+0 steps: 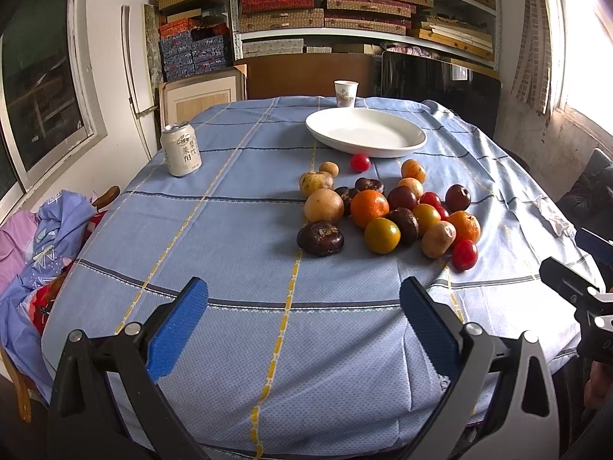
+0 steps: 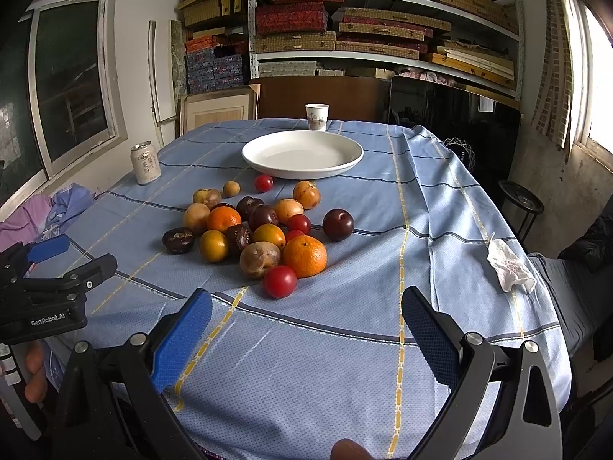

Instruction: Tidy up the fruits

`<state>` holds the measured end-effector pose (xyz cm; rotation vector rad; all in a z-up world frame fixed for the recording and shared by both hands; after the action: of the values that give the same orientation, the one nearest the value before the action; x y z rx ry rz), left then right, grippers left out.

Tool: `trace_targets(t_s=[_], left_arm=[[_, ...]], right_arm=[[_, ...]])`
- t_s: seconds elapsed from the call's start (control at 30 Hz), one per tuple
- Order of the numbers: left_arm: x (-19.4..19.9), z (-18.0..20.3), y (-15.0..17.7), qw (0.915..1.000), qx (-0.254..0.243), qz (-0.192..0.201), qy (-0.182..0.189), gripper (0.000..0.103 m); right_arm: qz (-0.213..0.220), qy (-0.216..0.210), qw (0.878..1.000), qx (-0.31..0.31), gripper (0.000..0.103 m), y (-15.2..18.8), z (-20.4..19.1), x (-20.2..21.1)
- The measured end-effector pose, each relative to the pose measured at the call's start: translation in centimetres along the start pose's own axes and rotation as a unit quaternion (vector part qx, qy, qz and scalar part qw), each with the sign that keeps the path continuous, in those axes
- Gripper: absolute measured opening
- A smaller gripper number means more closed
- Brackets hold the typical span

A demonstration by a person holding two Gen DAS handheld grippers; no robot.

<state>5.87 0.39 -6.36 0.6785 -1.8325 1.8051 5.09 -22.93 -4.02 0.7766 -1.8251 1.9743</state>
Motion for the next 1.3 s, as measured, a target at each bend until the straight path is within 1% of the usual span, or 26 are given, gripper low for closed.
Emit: trace_targets(t_s=[0.3, 0.47, 0.67, 0.73, 0.8, 0.9, 0.97, 1.0, 1.03, 1.1, 1.17, 1.23, 1.27, 1.3], left_arm=[[-0.3, -0.1, 0.2, 1.0, -0.002, -0.002, -0.001, 0.098], [-0.4, 0.0, 0.3, 1.0, -0.003, -0.005, -0.002, 0.098], [-1.3, 0.0, 0.8, 0.9998, -0.004, -0.019, -0.003, 0.098], [-1.7, -0.1, 1.0, 0.9997, -0.004, -0.023, -0.001, 0.098], [-2.3, -0.3, 1.3, 0.9996, -0.003, -0.028, 0.0, 0.098], [-3.3, -0.7, 1.8, 0.9994, -0.003, -0.035, 0.001, 0.098], [-4.1, -0.8, 2.0, 0.9992, -0.002, -0.04, 0.005, 0.098], [-4.7, -0.9, 2.1, 0.999, -0.001, -0.044, 0.01, 0.098], [-5.1, -1.0, 2.2, 0.9988, 0.0, -0.047, 0.013, 0.098], [-6.1, -1.1, 2.2, 0.9982, 0.001, -0.057, 0.021, 0.098], [-6.7, -1.3, 2.2, 0.998, 0.003, -0.06, 0.023, 0.098], [-7.3, -1.5, 1.9, 0.998, 0.002, -0.057, 0.027, 0.098], [-7.5, -1.5, 1.8, 0.9979, 0.002, -0.058, 0.03, 0.098], [-7.7, -1.6, 1.6, 0.9976, 0.002, -0.058, 0.037, 0.098]], right_arm=[[-0.003, 0.0, 1.0, 0.007, 0.099, 0.0, -0.1, -0.2], [0.004, -0.007, 1.0, 0.018, 0.099, -0.1, -0.4, -0.2], [0.029, -0.01, 0.999, 0.044, 0.099, 0.0, -1.3, -0.7], [0.043, 0.001, 0.997, 0.065, 0.1, 0.1, -1.6, -1.0], [0.033, 0.004, 0.997, 0.072, 0.1, 0.5, -1.7, -1.8], [0.012, -0.008, 1.0, 0.026, 0.1, 0.8, -0.3, -2.7], [0.002, -0.036, 0.999, -0.006, 0.1, 0.8, 0.6, -3.4], [-0.008, -0.04, 0.999, -0.018, 0.1, 0.8, 1.1, -4.0], [-0.021, -0.037, 0.999, -0.022, 0.1, 0.9, 1.5, -4.6], [-0.033, -0.036, 0.999, -0.021, 0.1, 0.7, 1.7, -5.4], [-0.042, -0.043, 0.998, -0.015, 0.09, 0.5, 1.5, -6.4], [-0.058, -0.059, 0.996, -0.011, 0.071, 0.5, 1.0, -7.3], [-0.073, -0.071, 0.995, -0.008, 0.067, 0.7, 0.4, -8.1], [-0.08, -0.078, 0.994, -0.005, 0.058, 0.8, 0.0, -8.5]])
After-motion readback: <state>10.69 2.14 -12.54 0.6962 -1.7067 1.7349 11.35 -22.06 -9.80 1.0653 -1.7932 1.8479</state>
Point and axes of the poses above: each gripper's, at about its wrist camera, not at the fingertips, and x roughly against the way its jaws point, z to its right, y to its underside, the point moved 7 cm from there along -x, roughly the way its jaws point, and after that the axes turned 2 degrees about x, right-handed, at the moved point
